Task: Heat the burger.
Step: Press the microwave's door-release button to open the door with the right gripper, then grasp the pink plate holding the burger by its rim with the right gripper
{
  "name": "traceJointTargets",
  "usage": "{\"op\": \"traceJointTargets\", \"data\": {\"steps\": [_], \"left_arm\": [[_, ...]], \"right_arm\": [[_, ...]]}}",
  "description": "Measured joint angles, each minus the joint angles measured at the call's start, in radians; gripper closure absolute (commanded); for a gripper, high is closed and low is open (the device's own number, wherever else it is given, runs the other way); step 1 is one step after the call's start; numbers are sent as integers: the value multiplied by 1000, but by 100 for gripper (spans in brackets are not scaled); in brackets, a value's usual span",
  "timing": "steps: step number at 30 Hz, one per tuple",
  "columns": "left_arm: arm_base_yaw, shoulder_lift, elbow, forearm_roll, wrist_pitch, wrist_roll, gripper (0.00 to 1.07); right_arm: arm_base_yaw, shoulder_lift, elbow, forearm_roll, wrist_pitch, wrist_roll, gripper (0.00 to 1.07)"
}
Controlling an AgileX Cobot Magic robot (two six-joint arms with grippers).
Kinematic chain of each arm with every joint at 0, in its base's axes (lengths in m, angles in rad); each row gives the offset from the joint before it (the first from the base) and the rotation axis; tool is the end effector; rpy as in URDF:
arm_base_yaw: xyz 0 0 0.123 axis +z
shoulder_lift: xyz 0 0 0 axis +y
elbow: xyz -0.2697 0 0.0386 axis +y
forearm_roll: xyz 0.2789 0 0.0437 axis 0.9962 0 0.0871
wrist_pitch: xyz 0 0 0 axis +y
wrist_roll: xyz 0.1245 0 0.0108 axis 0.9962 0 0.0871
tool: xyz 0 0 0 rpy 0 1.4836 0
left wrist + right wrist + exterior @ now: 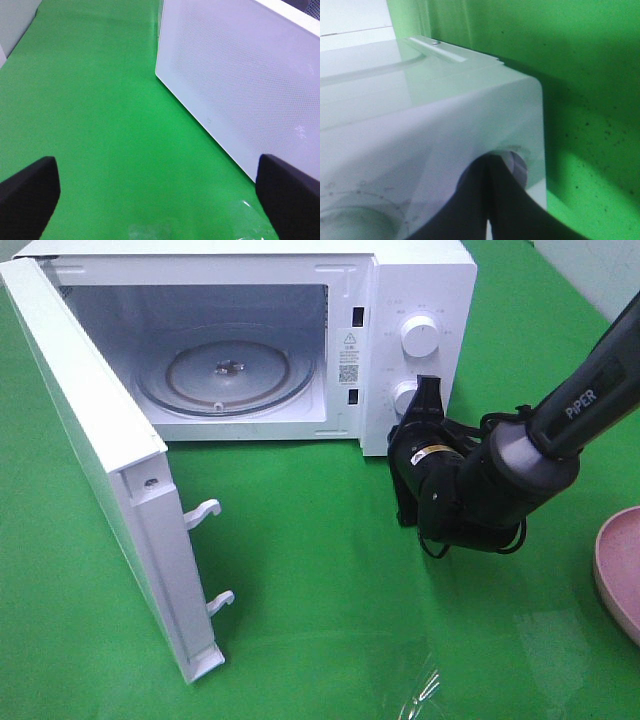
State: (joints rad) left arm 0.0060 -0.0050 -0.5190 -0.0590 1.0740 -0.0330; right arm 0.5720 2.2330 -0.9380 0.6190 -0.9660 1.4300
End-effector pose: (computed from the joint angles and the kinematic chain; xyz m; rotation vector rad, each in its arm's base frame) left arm 0.0614 -0.0061 0.2819 -0.0356 2.0330 -0.0874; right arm 0.3835 0.1760 0.0187 1.4629 1.4236 1.1314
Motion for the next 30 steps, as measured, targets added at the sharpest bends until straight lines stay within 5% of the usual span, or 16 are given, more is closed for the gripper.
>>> {"op": "traceJointTargets", "data": {"steps": [12, 30], "left_arm": [[0, 0, 0, 0, 0, 0, 8], [0, 0, 0, 0, 0, 0, 8]], "right_arm": [[-18, -36, 20, -54, 72, 11, 107], [-36, -295, 222, -258, 256, -13, 106]]}}
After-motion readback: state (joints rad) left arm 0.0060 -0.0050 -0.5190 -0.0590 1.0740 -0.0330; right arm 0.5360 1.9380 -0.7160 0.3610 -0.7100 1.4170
